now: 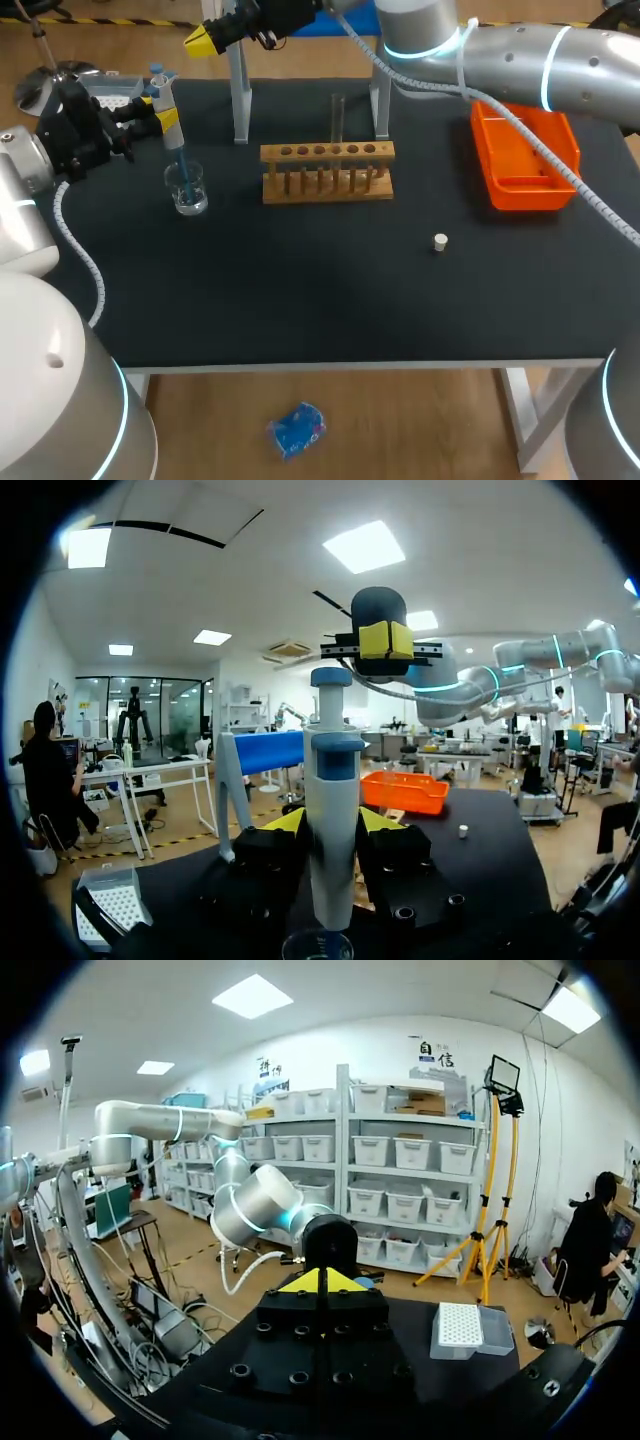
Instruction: Invert the test tube, pick up the pipette, mount the tip to pipette, aspirate from beaker and dispense into the tube, eject the tip, return the pipette, and cap with the stopper.
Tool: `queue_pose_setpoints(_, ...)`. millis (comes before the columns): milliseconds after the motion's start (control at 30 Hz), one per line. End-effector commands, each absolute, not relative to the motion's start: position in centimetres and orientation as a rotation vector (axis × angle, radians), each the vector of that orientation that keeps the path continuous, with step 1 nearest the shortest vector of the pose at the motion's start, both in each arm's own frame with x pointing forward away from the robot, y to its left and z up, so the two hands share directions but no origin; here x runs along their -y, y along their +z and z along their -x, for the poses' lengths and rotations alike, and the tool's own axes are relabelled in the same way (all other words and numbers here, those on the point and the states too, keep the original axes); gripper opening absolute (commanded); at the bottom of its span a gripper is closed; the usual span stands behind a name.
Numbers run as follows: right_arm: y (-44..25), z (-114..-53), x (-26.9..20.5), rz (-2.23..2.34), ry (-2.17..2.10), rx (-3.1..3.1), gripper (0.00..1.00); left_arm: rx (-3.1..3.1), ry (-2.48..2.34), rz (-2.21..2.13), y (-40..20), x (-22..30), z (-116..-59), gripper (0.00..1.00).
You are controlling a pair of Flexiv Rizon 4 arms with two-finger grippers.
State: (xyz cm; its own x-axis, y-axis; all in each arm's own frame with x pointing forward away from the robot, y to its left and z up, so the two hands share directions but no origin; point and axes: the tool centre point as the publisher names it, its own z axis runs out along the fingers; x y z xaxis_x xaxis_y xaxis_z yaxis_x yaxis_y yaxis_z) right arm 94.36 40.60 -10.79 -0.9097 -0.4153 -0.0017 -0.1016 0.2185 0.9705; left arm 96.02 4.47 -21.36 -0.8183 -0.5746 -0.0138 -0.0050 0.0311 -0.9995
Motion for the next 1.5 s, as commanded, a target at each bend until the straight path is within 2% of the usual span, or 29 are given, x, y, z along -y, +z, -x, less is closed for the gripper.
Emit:
queue_pose_setpoints(33, -10.9, -95.2, -42.3, -0.533, -1.727, 2.197, 0.00, -1.897, -1.840, 0.585, -21.4, -4.4, -96.0, 0.00)
queue_pose_setpoints(700, -11.7, -94.2, -46.6, -0.595, -1.714, 2.112, 0.00, -1.897, -1.840, 0.585, -21.4, -4.4, -96.0, 0.00)
queue_pose_setpoints(1500, -14.5, -92.8, -46.3, -0.525, -1.722, 2.071, 0.00, -1.897, -1.840, 0.585, -21.4, -4.4, -96.0, 0.00)
